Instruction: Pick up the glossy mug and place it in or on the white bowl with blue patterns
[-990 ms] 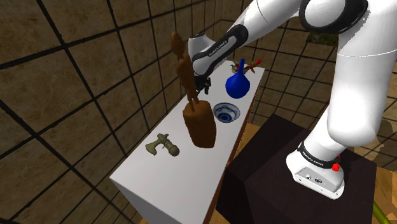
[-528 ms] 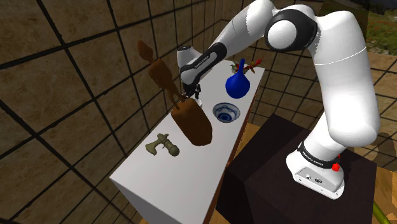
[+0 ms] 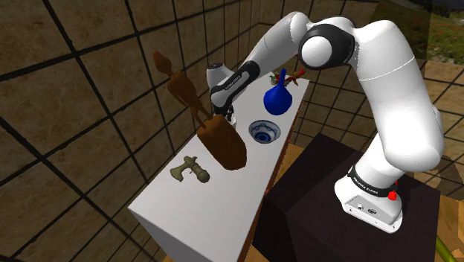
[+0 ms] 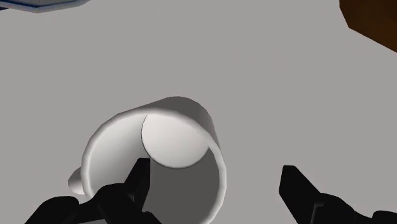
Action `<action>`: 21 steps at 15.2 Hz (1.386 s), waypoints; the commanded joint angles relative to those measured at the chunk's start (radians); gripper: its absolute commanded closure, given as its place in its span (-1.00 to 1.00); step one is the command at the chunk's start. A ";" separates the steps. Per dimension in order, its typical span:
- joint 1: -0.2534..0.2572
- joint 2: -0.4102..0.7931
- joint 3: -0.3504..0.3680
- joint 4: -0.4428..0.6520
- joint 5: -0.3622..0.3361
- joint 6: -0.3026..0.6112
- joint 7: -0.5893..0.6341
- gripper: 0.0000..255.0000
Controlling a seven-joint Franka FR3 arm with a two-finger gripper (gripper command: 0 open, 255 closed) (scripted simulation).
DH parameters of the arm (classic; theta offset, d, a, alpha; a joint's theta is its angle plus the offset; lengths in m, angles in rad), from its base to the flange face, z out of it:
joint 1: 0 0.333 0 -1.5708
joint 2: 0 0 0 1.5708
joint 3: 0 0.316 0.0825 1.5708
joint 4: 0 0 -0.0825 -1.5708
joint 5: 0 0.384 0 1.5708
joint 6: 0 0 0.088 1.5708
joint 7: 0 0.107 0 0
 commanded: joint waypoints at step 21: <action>0.000 -0.033 0.002 -0.008 0.002 -0.025 -0.002 1.00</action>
